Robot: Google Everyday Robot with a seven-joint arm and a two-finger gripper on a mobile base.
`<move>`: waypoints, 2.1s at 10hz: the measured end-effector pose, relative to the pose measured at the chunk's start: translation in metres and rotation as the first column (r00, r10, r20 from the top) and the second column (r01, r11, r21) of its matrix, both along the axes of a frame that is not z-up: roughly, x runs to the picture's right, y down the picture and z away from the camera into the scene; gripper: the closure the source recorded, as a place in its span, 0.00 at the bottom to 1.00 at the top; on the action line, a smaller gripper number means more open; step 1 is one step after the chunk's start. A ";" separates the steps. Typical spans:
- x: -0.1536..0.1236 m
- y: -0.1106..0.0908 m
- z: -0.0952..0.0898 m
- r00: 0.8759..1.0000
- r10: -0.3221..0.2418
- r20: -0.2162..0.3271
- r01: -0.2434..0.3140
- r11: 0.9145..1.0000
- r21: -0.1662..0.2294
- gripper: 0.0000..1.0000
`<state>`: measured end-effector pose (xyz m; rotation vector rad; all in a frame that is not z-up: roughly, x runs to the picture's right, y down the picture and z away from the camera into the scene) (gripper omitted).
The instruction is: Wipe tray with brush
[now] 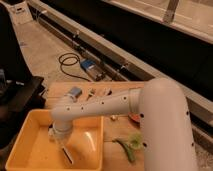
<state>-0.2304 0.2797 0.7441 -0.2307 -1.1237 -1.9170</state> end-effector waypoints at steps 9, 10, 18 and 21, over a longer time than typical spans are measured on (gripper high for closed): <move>0.052 0.017 -0.020 0.990 -0.082 -0.116 0.071 0.993 -0.099 1.00; 0.054 0.013 -0.011 0.989 -0.086 -0.124 0.074 0.992 -0.101 1.00; -0.011 0.008 -0.002 0.992 -0.130 -0.001 0.129 0.990 -0.064 1.00; 0.009 0.021 -0.021 0.989 -0.141 -0.038 0.137 0.987 -0.089 1.00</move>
